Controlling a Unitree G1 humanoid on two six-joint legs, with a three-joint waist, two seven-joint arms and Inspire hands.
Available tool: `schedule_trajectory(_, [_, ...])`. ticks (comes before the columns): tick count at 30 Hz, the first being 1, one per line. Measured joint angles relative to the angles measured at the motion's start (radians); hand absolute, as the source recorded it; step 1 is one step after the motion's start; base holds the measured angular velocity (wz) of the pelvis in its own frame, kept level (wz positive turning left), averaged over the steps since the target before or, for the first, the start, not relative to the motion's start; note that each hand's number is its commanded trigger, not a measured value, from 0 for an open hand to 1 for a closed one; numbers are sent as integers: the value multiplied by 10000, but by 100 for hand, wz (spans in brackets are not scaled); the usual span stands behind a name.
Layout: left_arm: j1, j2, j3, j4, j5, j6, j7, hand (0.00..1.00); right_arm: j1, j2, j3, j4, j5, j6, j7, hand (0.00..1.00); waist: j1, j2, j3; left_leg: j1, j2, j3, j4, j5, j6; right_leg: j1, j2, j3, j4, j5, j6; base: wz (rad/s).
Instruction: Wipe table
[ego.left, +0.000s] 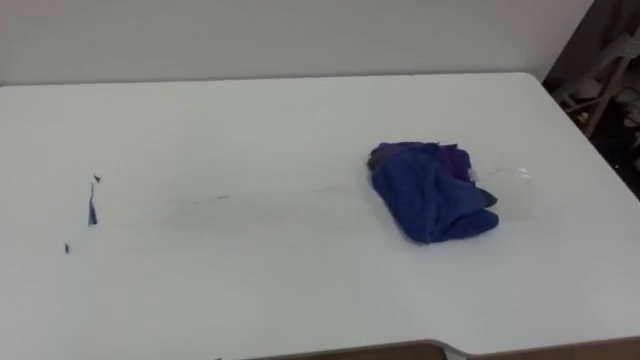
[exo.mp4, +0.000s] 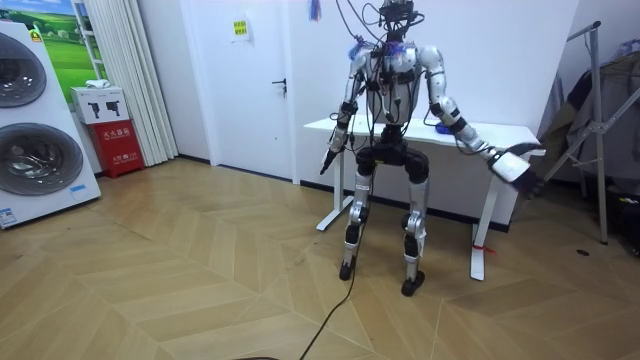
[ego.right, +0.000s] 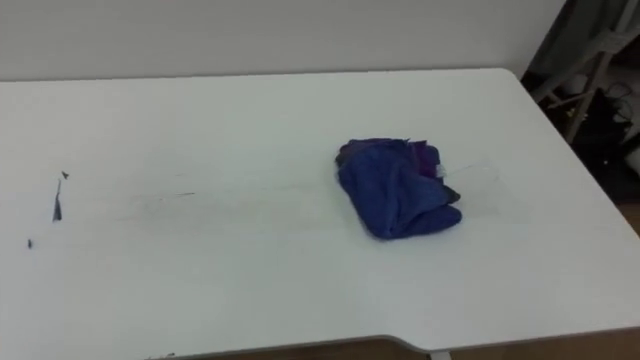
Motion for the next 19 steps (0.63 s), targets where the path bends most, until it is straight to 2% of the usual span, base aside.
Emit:
schedule_trajectory(3, [41, -13, 6, 215, 359, 79, 5, 0, 238, 280, 601, 913, -551, 295, 678, 0, 18, 53, -43, -1, 0, 0, -1, -14, 1, 0, -1, -16, 1, 0, 0, 0])
schedule_trajectory(7, [-1, -28, -253, 510, 581, 158, 15, 0, 305, 410, 2347, 1638, -2072, 728, 1949, 0, 243, 118, -62, 0, 5, 23, 31, -25, 0, -3, -1, -11, 4, 4, -4, -2])
schedule_trajectory(10, [-94, -38, -723, 711, 688, 170, 54, 0, 105, 539, 3226, 1627, -3521, 728, 2509, 0, 588, 223, -63, 32, 6, 15, 84, -52, -1, 43, 6, -13, 1, 9, -8, 0])
schedule_trajectory(13, [-248, -74, -1310, 964, 797, 211, 285, 0, -244, 681, 4298, 1566, -3657, 728, 2891, 0, 831, 338, -29, 61, 6, -40, 86, -52, -1, 124, 5, -39, -29, 10, -7, 6])
schedule_trajectory(17, [-269, -220, -1826, 1126, 1009, 393, 436, 0, -772, 1072, 5028, 1459, -3658, 717, 3633, 0, 896, 427, -11, 24, 7, -228, 91, -54, -2, 254, 2, -164, -153, 10, -5, 11])
schedule_trajectory(19, [-242, -280, -1962, 1127, 1173, 428, 436, 0, -896, 1104, 5408, 1415, -3666, 715, 3985, 0, 919, 423, -11, -73, 6, -323, 118, -53, -1, 224, -3, -228, -166, 10, -5, 11])
